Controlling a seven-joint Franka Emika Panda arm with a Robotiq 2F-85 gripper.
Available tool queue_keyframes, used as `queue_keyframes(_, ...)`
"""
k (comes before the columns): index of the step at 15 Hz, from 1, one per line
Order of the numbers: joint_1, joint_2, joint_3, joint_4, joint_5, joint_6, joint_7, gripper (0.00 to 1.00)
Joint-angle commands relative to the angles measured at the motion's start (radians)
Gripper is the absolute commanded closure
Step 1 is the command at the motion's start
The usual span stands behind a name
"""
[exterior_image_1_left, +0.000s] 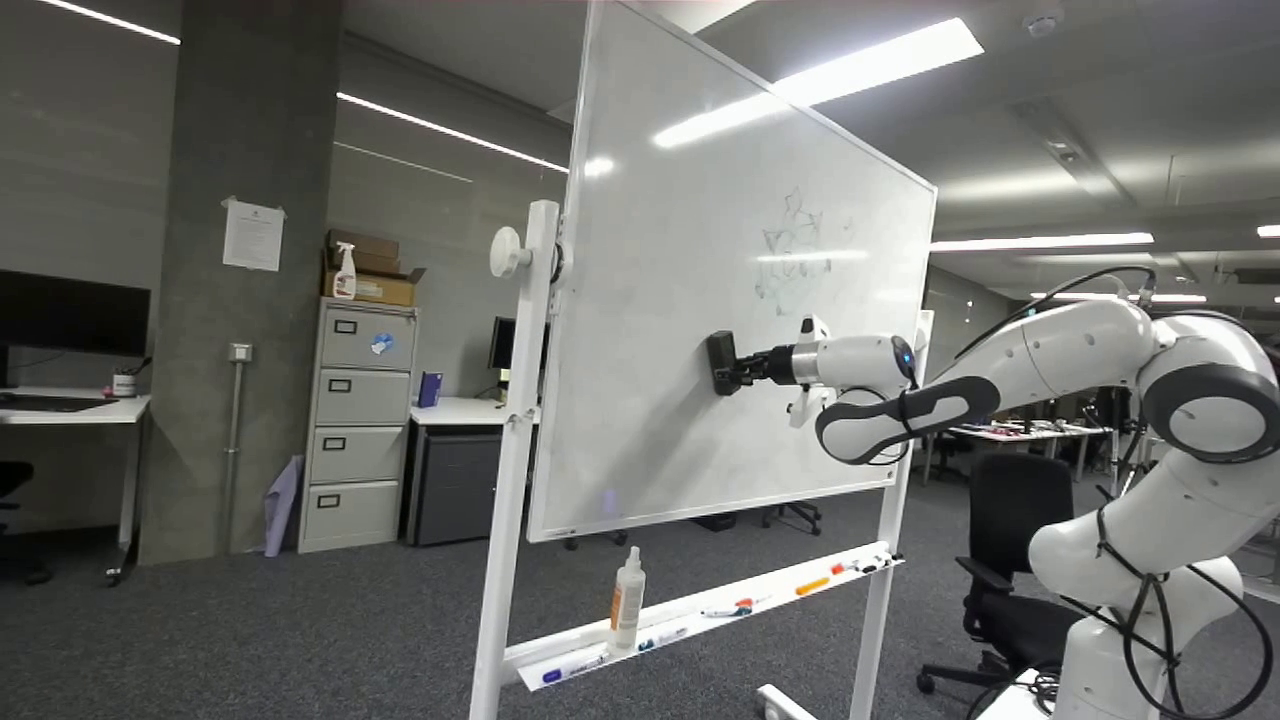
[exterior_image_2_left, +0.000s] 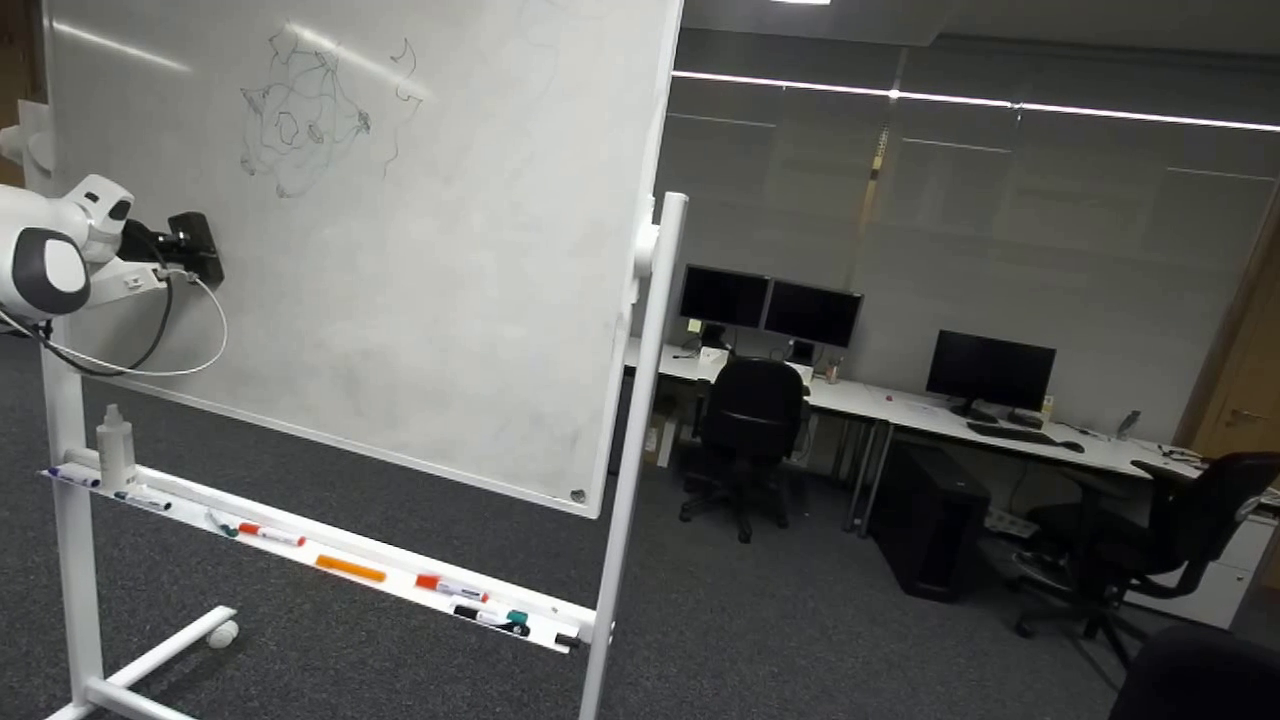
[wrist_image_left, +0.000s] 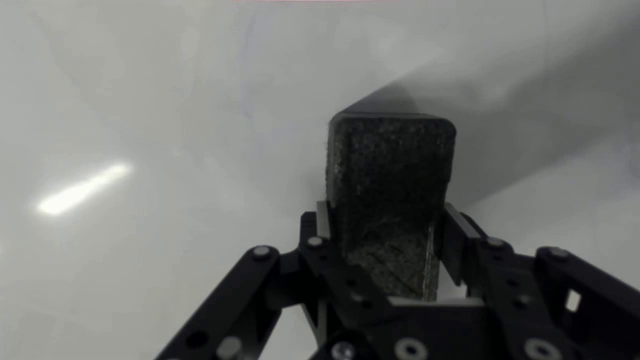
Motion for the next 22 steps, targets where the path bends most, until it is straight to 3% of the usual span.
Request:
queue_keyframes(1,-0.001,0.087,-0.072,0.054,-0.044,0.003,-0.032,0.7)
queue_keyframes(9,0.09,0.082,-0.249,0.074,-0.027,0.009,-0.02,0.7)
queue_keyframes(16,0.199,0.069,-0.482,0.102,-0.018,0.009,-0.002,0.7)
queue_keyframes(22,0.236,0.084,-0.629,0.118,-0.008,0.01,0.013,0.7)
